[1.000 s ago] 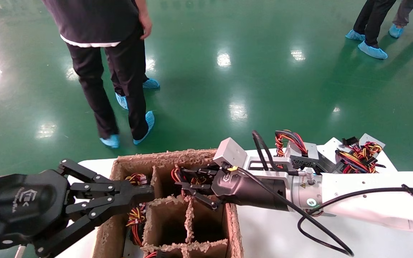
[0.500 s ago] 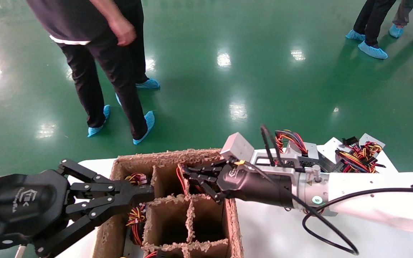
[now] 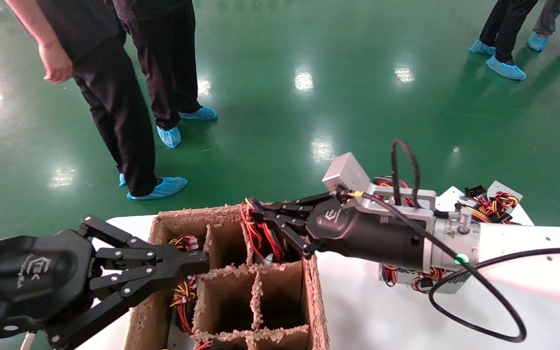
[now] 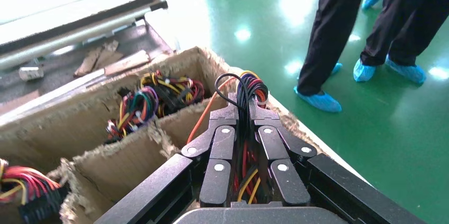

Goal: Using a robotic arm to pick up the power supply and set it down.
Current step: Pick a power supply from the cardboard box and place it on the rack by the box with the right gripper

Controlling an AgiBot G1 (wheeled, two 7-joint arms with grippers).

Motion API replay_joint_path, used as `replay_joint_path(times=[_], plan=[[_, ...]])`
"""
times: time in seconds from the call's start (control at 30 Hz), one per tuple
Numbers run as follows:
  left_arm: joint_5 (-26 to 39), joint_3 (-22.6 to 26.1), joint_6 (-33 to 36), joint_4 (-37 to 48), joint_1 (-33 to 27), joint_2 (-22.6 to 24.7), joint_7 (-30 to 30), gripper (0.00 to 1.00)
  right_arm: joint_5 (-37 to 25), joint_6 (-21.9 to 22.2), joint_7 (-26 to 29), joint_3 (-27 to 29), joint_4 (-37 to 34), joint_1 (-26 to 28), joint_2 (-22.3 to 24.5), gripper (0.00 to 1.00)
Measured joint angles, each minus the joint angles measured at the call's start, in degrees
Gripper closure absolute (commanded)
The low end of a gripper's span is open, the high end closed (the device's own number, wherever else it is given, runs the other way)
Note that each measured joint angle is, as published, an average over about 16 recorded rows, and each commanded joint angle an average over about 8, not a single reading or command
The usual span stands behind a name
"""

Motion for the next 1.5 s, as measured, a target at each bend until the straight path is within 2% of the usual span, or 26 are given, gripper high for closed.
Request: replay_joint_path(times=[0.63, 1.13, 1.5], plan=[[0.0, 0.0, 0.0, 0.0, 0.0, 0.0, 0.0, 1.0, 6.8, 0.2, 3.2, 4.3, 4.5, -1.5, 3.3, 1.0], [0.0, 0.0, 0.0, 0.0, 0.0, 0.0, 0.0, 1.0, 15.8, 0.1, 5.2, 10.4, 6.2, -1.1, 6.0, 1.0], [0.0, 0.0, 0.0, 0.0, 0.0, 0.0, 0.0, 1.0, 20.5, 3.2, 5.8, 15.6, 6.5, -0.7, 8.5, 1.0]])
